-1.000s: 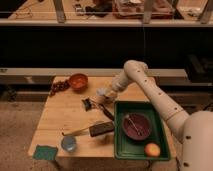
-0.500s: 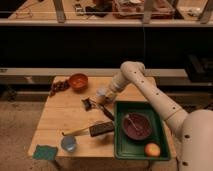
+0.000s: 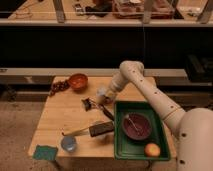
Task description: Place towel in metal cup
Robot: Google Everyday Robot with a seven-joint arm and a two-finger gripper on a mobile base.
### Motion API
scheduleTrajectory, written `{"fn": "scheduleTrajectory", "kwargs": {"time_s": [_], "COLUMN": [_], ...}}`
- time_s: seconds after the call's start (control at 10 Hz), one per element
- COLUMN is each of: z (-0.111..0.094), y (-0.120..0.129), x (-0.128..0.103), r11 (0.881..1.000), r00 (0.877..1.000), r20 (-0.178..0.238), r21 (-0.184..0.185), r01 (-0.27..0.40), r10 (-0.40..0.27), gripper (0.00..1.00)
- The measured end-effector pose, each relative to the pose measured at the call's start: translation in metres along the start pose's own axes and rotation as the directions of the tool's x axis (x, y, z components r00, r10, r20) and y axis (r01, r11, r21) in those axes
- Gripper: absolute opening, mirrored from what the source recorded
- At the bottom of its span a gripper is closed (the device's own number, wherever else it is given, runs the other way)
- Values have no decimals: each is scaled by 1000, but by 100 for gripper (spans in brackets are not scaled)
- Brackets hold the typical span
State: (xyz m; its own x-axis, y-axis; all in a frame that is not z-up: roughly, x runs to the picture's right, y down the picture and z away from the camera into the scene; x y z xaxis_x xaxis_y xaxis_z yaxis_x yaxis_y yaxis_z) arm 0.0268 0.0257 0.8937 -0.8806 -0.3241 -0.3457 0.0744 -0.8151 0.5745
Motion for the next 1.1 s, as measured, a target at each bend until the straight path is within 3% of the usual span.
{"fn": "scheduleTrajectory", "kwargs": {"time_s": [0.5, 1.1], "z": [-6, -41], "y": [4, 24], "x": [-9, -70], "r11": [1000, 991], "r00": [1000, 991], "r20": [-3, 18], "r21": [15, 14], "r01": [-19, -130], "r10": [19, 130], "gripper": [80, 80]}}
